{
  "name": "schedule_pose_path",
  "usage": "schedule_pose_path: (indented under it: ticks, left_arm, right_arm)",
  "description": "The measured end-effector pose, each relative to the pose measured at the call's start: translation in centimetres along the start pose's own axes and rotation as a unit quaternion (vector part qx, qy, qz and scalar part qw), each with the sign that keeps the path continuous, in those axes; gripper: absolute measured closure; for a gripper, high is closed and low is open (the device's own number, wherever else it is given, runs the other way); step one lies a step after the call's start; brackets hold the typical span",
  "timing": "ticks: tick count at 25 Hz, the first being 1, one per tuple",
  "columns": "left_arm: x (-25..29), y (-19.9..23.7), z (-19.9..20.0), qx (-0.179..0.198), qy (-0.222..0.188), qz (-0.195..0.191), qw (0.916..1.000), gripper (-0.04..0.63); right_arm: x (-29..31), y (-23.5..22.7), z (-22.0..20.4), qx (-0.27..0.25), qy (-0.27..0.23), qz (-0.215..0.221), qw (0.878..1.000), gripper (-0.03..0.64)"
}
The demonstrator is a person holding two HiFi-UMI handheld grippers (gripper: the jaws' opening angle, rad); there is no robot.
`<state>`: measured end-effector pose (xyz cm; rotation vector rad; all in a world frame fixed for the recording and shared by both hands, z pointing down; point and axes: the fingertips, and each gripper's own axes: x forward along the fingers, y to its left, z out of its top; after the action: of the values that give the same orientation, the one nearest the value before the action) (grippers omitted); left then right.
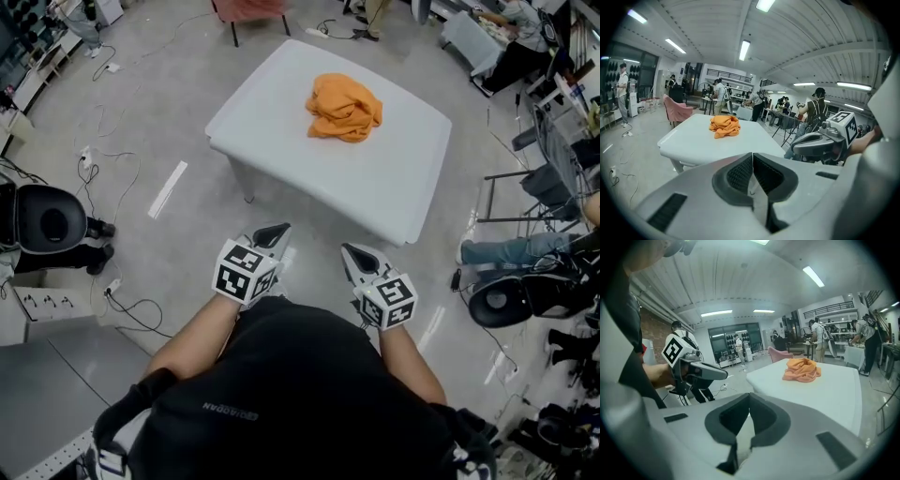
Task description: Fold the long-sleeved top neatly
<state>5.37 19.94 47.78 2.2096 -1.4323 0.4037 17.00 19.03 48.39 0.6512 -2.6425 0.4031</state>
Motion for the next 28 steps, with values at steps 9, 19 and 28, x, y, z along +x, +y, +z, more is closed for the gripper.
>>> schedule_pose_path:
  ticks: [9, 19, 28]
  left_arm:
    - [-0.3, 4.9, -1.0, -0.012, 0.022, -0.006, 0.9997, 0.589]
    - [1.9, 6.8, 0.2, 0.005, 0.026, -0.011, 0.9996, 0.588]
    - [6.8, 10.4, 4.7, 0.032, 0.037, -0.017, 0.9986, 0.589]
  right_arm:
    - [4.5, 0.1, 2.4, -0.012, 0.005, -0.006, 1.000, 0.612]
    - [6.8, -2.0, 3.6, -0.006, 0.005, -0.006, 1.000, 0.612]
    - [10.8, -7.3, 6.8, 0.012, -0.021, -0.016, 1.000, 0.612]
